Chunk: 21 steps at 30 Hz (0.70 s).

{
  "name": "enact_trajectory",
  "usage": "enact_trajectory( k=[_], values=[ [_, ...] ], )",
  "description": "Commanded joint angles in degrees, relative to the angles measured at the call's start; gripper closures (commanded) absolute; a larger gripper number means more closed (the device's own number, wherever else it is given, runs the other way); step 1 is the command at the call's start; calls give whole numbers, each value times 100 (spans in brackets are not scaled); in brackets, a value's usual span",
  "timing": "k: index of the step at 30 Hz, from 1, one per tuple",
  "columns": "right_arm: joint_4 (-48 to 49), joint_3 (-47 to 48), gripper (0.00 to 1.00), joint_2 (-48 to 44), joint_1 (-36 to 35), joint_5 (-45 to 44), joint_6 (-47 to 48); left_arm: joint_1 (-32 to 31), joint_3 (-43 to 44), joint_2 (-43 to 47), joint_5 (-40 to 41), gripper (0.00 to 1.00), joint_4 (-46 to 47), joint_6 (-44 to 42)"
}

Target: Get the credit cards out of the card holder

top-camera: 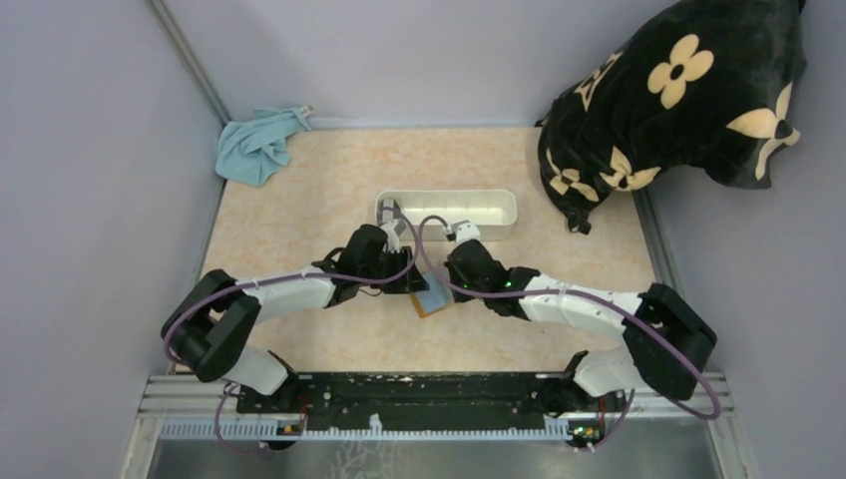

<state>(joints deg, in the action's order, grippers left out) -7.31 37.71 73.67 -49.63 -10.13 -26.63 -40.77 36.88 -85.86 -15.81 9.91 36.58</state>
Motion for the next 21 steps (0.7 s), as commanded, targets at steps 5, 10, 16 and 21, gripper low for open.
enact_trajectory(
  k=[5,10,16,21],
  values=[
    [-393,912,100,1051,-1016,-1657,242,48,93,297,366,53,-492,-85],
    [-357,1111,78,1338,-1456,-1716,95,153,-6,421,399,52,-554,-29],
    [-225,1142,58,1341,-1665,-1574,50,269,-86,542,442,51,-603,-31],
    [-114,989,55,999,-1666,-1612,144,306,-85,521,419,50,-612,-54]
  ],
)
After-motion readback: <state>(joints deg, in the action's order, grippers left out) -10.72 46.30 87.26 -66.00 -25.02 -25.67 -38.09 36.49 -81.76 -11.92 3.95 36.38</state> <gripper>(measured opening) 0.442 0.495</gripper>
